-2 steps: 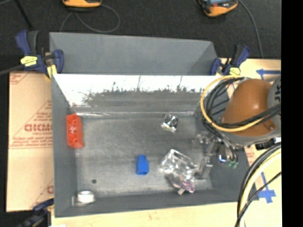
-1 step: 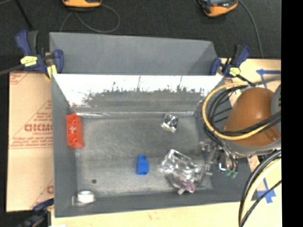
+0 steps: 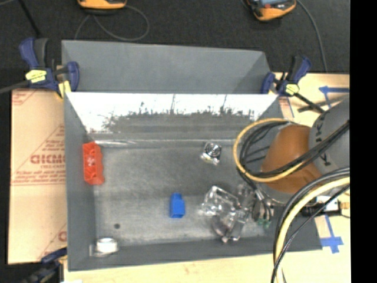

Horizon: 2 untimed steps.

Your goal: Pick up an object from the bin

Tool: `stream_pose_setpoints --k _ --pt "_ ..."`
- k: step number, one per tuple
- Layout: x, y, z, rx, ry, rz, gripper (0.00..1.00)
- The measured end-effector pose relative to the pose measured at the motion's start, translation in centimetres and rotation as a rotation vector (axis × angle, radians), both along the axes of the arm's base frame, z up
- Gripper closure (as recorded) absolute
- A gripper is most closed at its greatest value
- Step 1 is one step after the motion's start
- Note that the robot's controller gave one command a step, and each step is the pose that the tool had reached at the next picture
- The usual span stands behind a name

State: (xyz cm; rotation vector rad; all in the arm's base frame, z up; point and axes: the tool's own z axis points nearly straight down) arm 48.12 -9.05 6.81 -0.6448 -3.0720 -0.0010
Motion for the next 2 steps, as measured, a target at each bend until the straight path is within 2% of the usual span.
stream_pose_setpoints --k 1,2 --pt "0.09 -0.08 0.08 -0.001 -0.003 0.002 0.0" --pt "0.15 -0.11 0.15 -0.001 -0.004 0.002 1.0"
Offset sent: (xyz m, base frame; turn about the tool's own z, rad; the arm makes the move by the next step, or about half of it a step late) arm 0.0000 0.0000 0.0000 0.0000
